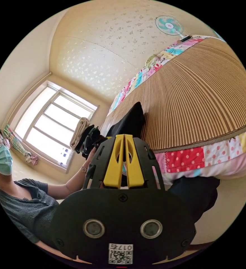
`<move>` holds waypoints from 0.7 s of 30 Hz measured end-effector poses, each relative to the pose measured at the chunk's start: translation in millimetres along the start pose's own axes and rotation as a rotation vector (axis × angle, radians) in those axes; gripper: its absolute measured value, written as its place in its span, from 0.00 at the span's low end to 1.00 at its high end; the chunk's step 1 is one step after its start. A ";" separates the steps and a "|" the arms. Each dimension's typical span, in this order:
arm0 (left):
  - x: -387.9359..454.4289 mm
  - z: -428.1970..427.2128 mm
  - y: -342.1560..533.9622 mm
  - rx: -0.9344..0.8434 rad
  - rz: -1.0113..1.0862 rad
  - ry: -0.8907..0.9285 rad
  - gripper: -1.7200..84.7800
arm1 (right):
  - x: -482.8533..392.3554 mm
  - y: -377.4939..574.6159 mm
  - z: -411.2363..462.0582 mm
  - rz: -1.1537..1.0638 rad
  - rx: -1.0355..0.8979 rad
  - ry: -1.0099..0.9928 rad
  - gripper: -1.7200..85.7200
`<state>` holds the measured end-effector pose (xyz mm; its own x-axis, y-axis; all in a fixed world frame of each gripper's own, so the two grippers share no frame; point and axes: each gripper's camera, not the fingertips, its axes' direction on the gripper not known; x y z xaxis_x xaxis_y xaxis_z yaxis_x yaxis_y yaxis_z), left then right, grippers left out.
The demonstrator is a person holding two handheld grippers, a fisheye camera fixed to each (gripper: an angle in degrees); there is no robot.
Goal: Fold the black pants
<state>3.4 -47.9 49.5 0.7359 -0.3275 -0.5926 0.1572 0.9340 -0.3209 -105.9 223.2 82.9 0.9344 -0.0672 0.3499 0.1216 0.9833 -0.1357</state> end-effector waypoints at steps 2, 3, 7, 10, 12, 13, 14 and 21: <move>10.4 16.4 -9.9 -0.019 0.006 0.006 0.18 | 15.4 10.5 -3.1 0.041 -0.002 -0.004 0.02; 17.0 30.1 -16.7 -0.033 0.002 0.025 0.18 | 28.4 17.8 -6.8 0.078 0.002 -0.010 0.02; 50.6 85.6 -32.7 -0.086 0.010 0.079 0.17 | 63.6 40.3 -30.0 0.180 0.068 -0.034 0.03; 97.0 140.8 -43.5 -0.143 0.096 0.148 0.17 | 69.5 55.2 -52.9 0.191 0.137 0.018 0.03; 134.7 184.5 -57.9 -0.218 0.220 0.272 0.18 | 62.4 59.3 -61.9 0.182 0.147 0.129 0.05; 141.7 195.4 -62.5 -0.254 0.247 0.314 0.18 | 59.7 59.2 -62.7 0.175 0.146 0.152 0.05; 150.4 215.0 -70.9 -0.338 0.275 0.403 0.19 | 54.0 57.5 -62.8 0.160 0.143 0.194 0.06; 100.2 195.6 -52.9 -0.354 0.229 0.601 0.17 | -5.3 4.7 -9.0 -0.043 0.117 0.406 0.16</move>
<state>197.7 -102.1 151.6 0.2206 -0.2462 -0.9438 -0.2546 0.9195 -0.2994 -107.2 226.6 72.1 0.9882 -0.1469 -0.0440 0.1464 0.9891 -0.0144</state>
